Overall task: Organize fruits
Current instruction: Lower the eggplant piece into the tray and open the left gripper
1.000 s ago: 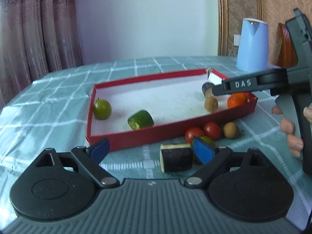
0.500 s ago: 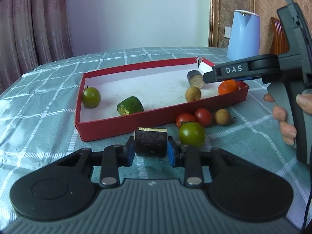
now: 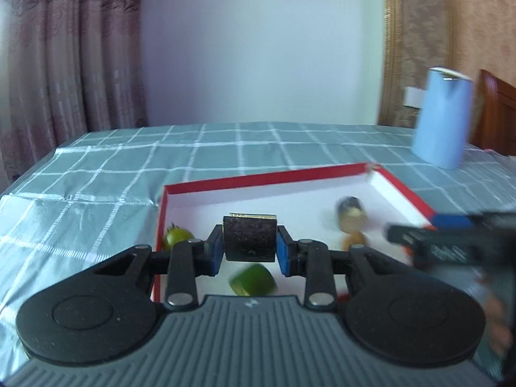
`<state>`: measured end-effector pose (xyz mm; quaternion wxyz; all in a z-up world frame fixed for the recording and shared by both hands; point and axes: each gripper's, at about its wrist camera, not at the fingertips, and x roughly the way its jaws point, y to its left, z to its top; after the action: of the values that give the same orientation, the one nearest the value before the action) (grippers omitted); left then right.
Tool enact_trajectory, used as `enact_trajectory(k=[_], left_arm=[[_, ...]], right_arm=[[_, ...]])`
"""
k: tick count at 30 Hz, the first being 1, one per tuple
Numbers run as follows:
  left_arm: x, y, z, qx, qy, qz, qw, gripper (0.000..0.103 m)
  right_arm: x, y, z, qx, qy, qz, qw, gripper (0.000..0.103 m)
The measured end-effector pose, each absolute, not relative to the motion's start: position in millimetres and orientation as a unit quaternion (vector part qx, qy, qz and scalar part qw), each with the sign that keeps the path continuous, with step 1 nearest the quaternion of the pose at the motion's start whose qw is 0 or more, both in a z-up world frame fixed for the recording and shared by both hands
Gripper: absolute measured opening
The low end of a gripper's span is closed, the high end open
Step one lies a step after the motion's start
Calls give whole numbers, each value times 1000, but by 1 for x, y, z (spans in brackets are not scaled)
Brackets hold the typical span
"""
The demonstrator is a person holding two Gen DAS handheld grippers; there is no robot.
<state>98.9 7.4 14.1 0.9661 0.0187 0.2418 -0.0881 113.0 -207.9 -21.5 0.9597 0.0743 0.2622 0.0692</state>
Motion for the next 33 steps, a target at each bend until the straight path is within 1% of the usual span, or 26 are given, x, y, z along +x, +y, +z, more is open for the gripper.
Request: enact_trajectory(k=[5, 8, 16, 18, 20, 21, 22, 23, 24, 25, 27, 30, 33], left_arm=[[149, 6, -1, -1, 284, -61, 957, 30], [170, 5, -10, 4, 303, -44, 952, 30], [182, 2, -16, 16, 306, -29, 952, 30], [182, 1, -17, 18, 308, -28, 951, 31], [182, 2, -18, 18, 308, -29, 951, 34], [182, 1, -18, 18, 307, -32, 951, 39], [181, 0, -18, 19, 304, -33, 952, 47], [179, -1, -17, 23, 298, -34, 954, 53], [177, -2, -16, 27, 291, -32, 956, 64], [175, -3, -15, 31, 283, -30, 958, 78], [170, -4, -12, 37, 262, -14, 964, 89], [162, 1, -9, 29, 252, -20, 967, 95], [149, 10, -7, 19, 243, -16, 970, 97]], right_arm=[[116, -214, -23, 98, 270, 71, 955, 75], [117, -218, -23, 115, 276, 72, 952, 75], [117, -215, -24, 110, 277, 72, 952, 77], [117, -215, -24, 109, 277, 72, 952, 79], [118, -214, -25, 108, 278, 72, 952, 80], [117, -214, -25, 107, 278, 71, 952, 80], [118, -213, -25, 106, 278, 70, 952, 80], [118, -213, -25, 105, 278, 70, 952, 80], [118, -213, -25, 104, 279, 70, 952, 80], [118, -213, -25, 104, 279, 69, 952, 80], [119, -213, -26, 105, 280, 69, 952, 80], [119, -213, -26, 104, 279, 70, 952, 80], [118, -214, -26, 105, 278, 70, 952, 80]])
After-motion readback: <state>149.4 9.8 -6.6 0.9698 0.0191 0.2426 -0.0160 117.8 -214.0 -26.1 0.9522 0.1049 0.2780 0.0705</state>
